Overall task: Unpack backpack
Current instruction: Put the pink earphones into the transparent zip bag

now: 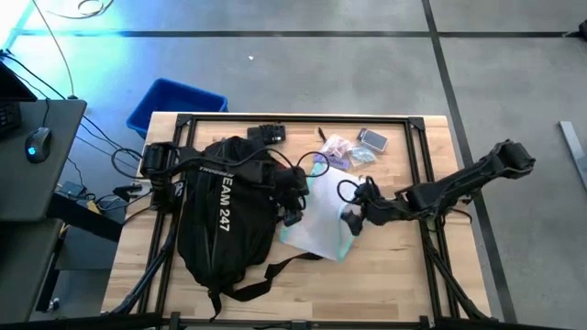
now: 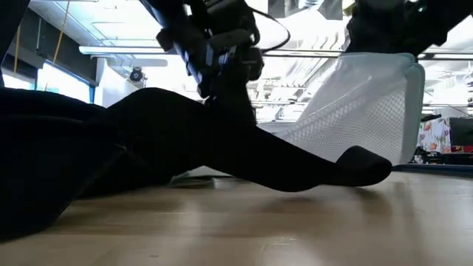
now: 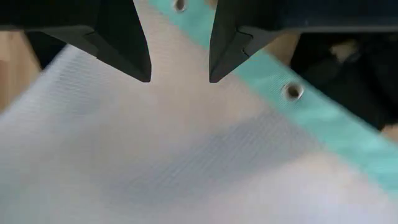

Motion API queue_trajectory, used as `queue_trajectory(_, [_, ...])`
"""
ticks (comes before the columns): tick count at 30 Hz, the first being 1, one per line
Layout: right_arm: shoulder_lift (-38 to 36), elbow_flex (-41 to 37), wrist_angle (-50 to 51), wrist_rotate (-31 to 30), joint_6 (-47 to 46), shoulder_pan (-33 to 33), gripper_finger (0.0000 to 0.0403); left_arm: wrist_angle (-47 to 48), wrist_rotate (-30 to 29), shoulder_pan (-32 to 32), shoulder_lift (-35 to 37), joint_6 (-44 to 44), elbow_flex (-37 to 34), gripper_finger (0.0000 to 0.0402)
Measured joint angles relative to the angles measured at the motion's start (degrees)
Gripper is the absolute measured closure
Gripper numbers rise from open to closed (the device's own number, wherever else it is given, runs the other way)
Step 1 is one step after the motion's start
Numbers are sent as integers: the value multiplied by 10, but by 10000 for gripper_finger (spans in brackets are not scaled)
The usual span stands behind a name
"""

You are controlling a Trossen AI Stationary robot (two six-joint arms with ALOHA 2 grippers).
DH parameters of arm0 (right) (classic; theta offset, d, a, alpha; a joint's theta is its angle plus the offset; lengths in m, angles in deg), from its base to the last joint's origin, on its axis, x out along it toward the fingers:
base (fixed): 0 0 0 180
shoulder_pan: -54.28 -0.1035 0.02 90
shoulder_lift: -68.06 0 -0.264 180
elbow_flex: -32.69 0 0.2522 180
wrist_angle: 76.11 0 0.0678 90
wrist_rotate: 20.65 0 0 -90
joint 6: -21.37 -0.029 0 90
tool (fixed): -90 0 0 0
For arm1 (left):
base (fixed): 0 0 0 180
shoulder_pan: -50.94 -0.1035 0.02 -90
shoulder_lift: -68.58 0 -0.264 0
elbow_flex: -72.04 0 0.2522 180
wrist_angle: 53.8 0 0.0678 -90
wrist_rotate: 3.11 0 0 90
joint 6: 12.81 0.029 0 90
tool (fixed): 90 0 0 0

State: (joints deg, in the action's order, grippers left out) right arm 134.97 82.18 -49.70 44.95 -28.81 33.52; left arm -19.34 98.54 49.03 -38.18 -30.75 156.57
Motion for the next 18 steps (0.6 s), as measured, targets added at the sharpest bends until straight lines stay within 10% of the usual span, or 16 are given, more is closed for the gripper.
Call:
queue_trajectory(7, [-49,0,35,242,33,-11,99,1,-76,-1,0,1,-55,262])
queue_trajectory(18, [-50,12,144,172,6,-72,99,-7,-78,-23,0,1,-89,262])
